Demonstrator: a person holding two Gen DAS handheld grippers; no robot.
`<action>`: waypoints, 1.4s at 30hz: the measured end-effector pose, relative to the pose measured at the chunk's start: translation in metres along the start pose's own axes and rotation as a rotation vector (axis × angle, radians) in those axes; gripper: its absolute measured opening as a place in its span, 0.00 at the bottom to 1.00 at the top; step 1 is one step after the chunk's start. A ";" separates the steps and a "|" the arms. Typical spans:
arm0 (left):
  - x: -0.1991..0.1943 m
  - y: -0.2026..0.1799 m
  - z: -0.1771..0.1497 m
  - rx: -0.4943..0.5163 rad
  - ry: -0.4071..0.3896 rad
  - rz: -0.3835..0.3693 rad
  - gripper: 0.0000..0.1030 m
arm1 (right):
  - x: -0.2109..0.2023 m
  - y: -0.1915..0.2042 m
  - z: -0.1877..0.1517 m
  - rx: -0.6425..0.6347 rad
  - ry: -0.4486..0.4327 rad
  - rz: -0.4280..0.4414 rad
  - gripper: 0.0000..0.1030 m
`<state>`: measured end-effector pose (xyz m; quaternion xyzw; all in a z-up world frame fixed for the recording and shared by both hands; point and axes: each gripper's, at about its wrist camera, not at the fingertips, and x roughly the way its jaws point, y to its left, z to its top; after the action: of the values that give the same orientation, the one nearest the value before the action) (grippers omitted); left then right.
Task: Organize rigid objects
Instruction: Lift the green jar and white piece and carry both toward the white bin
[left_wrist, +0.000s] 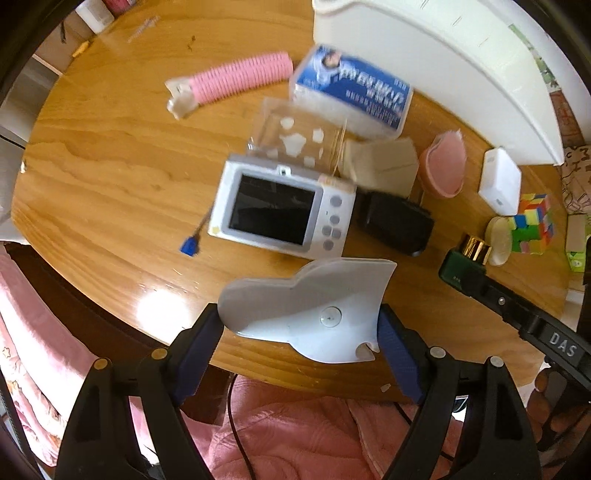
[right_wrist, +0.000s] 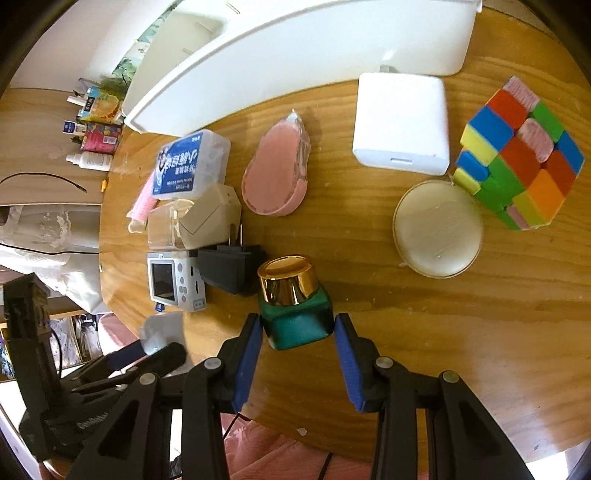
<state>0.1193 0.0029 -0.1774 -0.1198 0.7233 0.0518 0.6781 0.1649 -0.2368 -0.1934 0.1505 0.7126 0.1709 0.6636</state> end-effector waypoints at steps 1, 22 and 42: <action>-0.006 0.001 0.001 0.000 -0.010 0.005 0.82 | -0.002 0.000 0.000 -0.003 -0.004 0.001 0.39; -0.123 -0.022 0.053 0.101 -0.428 0.020 0.82 | -0.105 0.038 0.027 -0.168 -0.279 0.063 0.38; -0.102 -0.078 0.129 0.338 -0.723 -0.050 0.82 | -0.108 0.045 0.096 -0.266 -0.736 -0.126 0.05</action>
<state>0.2682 -0.0313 -0.0787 0.0019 0.4331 -0.0460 0.9002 0.2683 -0.2401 -0.0828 0.0701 0.4067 0.1554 0.8975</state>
